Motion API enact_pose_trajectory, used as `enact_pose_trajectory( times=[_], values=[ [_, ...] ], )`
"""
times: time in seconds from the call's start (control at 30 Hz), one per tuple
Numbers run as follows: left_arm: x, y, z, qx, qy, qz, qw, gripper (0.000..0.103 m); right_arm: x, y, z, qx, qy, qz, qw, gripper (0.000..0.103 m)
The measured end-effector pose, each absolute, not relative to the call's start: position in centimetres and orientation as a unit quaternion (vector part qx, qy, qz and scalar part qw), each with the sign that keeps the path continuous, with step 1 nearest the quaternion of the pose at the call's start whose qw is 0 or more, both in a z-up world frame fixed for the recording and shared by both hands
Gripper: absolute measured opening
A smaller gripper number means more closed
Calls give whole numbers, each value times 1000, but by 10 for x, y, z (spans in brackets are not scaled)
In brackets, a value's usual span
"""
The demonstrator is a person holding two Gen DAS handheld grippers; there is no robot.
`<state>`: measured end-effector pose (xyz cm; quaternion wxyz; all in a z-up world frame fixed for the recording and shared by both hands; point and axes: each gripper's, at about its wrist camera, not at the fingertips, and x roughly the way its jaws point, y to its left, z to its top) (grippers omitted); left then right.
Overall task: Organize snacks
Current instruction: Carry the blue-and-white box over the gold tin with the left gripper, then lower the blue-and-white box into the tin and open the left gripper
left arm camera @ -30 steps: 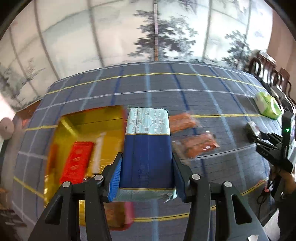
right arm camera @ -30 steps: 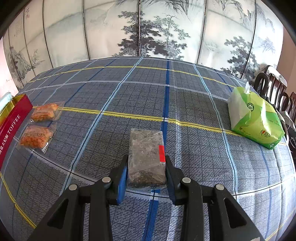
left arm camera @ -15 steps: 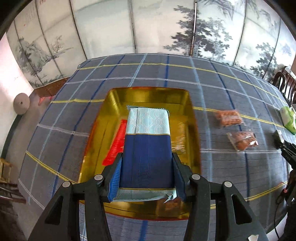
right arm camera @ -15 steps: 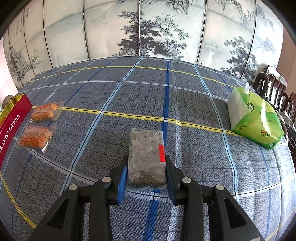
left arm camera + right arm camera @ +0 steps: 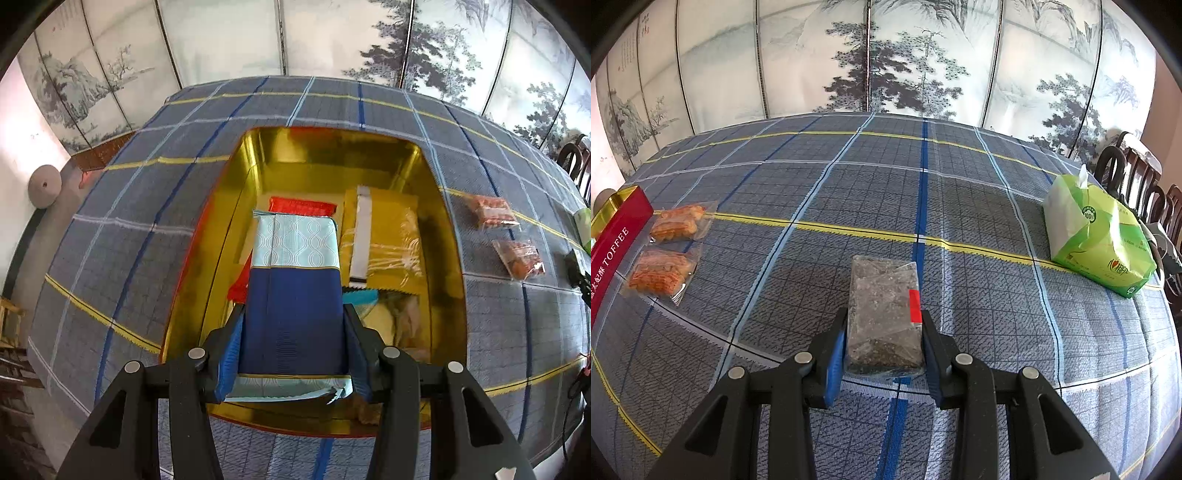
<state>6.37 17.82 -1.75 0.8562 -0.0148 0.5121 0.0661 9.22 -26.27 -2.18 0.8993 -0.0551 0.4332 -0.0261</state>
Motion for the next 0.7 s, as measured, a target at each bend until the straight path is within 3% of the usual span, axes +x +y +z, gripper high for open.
enact_pose_trajectory(
  times=[0.7],
  values=[
    [59, 185, -28, -2, 520, 68, 851, 50, 92, -258, -23, -61, 433, -30, 899, 37]
  ],
)
